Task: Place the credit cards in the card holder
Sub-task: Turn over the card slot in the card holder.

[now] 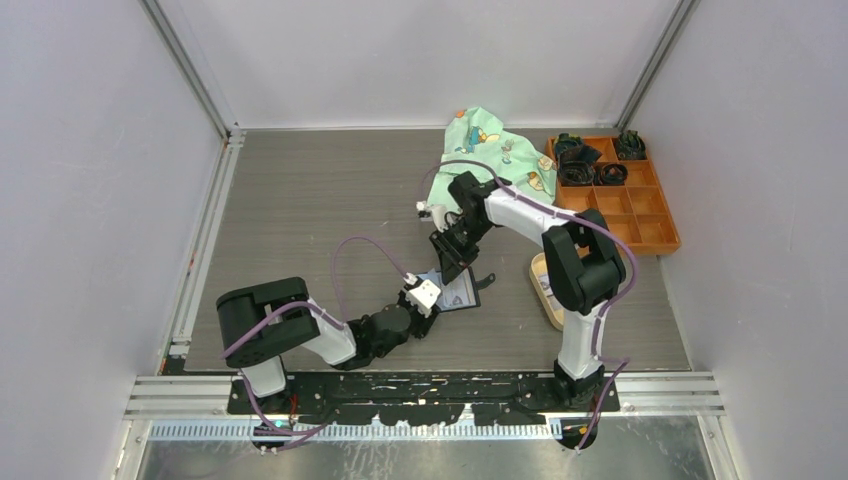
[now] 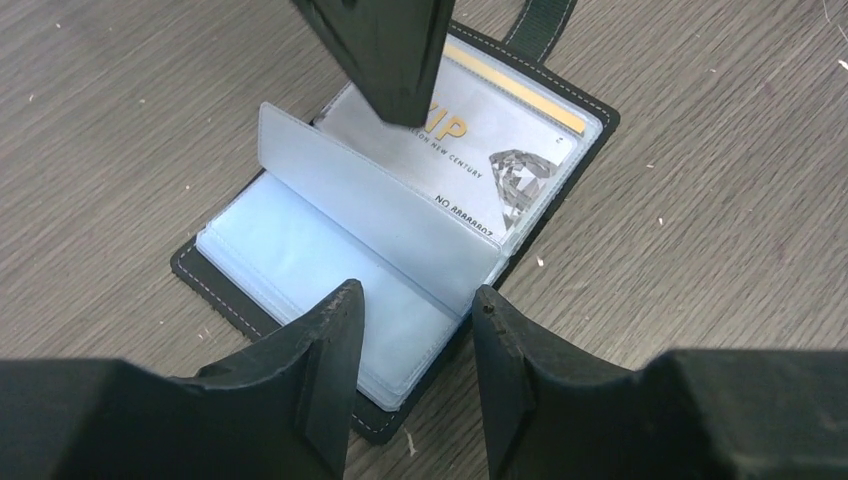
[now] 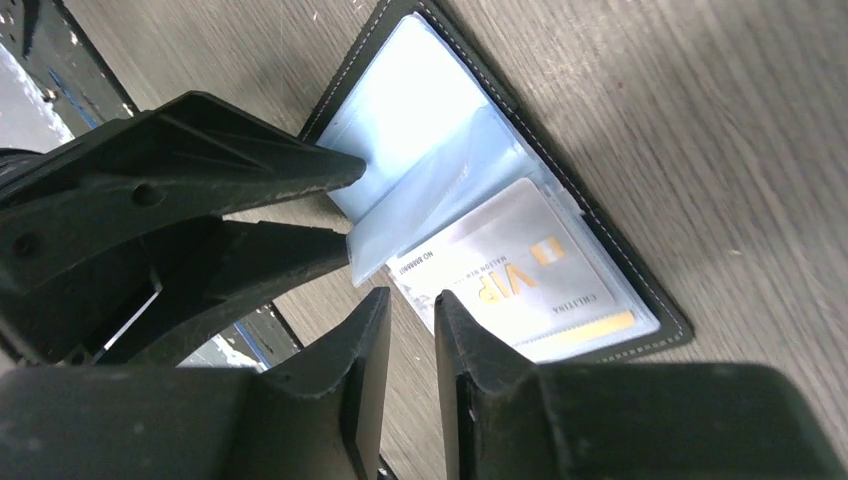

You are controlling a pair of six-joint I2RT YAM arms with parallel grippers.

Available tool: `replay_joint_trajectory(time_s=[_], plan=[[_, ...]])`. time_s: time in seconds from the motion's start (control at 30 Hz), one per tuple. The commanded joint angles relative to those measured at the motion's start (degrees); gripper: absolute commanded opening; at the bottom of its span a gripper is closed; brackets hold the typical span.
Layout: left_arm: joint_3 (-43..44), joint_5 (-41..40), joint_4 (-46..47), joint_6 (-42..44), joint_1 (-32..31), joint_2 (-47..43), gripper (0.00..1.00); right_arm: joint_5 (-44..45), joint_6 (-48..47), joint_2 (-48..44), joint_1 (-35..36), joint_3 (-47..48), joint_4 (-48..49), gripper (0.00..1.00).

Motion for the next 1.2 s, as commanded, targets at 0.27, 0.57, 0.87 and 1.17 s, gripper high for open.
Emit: replay_joint_trajectory(time_s=[0.27, 0.57, 0.87, 1.17], plan=[[-1.6, -2.4, 4.2, -3.5, -0.2, -2.2, 0.45, 3.6, 2.5, -0.8, 1.2, -1.0, 3.3, 0.15], [-6.0, 0.3, -1.8, -8.8, -0.2, -13.6, 0.55, -8.2, 4.6, 2.8, 5.2, 0.0, 4.6, 0.15], [-6.6, 5.3, -32.4, -11.8, -0.1, -42.5, 0.71, -9.2, -5.8, -0.2, 3.7, 3.5, -3.9, 0.16], [-10.8, 7.3, -43.7, -16.7, 0.3, -70.0, 0.96, -5.8, -14.7, -22.2, -8.8, -1.8, -6.8, 0.19]])
